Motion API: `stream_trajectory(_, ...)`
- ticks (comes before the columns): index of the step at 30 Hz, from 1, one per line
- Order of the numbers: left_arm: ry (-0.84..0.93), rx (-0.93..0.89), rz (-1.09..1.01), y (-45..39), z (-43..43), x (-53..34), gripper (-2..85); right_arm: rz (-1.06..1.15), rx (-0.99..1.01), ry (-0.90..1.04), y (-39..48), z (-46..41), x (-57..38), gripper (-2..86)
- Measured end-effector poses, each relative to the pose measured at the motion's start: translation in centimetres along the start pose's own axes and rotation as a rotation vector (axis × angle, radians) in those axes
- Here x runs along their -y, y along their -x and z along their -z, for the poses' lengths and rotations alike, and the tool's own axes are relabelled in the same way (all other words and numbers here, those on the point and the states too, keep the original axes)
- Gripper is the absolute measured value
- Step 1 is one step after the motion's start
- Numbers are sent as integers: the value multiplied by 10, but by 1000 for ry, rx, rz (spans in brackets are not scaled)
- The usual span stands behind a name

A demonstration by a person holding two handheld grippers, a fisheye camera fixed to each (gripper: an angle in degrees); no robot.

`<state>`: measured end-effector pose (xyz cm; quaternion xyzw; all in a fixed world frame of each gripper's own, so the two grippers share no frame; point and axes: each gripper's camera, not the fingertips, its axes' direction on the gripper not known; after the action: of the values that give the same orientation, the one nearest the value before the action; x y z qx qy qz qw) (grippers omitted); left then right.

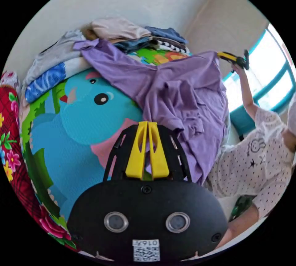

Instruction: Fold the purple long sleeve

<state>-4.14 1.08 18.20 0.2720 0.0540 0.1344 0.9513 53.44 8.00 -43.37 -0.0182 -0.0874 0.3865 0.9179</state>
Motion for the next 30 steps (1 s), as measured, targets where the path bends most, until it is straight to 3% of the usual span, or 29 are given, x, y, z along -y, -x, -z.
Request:
stream_trajectory(2,-32,-36,-163,-48,5,-17,-8,41,-20,55,19,-29,5,5)
stream_trajectory(6,-63,-147,-291,-103,7,-31,-10,89,-82,102,48,-61,9,6)
stream_trajectory(9,13,-197,-346,-135,-6,-32,-9,117,-93,117,64,-79,11,6)
stream_trajectory(10,55,-96,-328,-139,-6,-29,-9,122,-90,121,67,-84,13,6)
stream_trajectory(12,-36,65,-269,-130,14,-29,-9,109,-83,113,69,-91,14,6)
stream_trajectory(14,-202,234,-64,-90,47,-30,-7,91,-60,103,72,-99,15,6)
stream_trajectory(16,-254,291,92,-49,58,-31,-2,78,-35,100,74,-107,15,6)
stream_trajectory(20,-106,90,345,50,29,-30,55,69,-8,110,83,-129,16,5)
stream_trajectory(24,-55,-8,292,60,0,-30,43,83,6,132,91,-151,21,6)
stream_trajectory(25,-54,29,250,50,1,-29,5,92,4,144,94,-161,24,6)
stream_trajectory(30,-53,266,238,29,29,-9,-8,157,-66,209,99,-215,71,6)
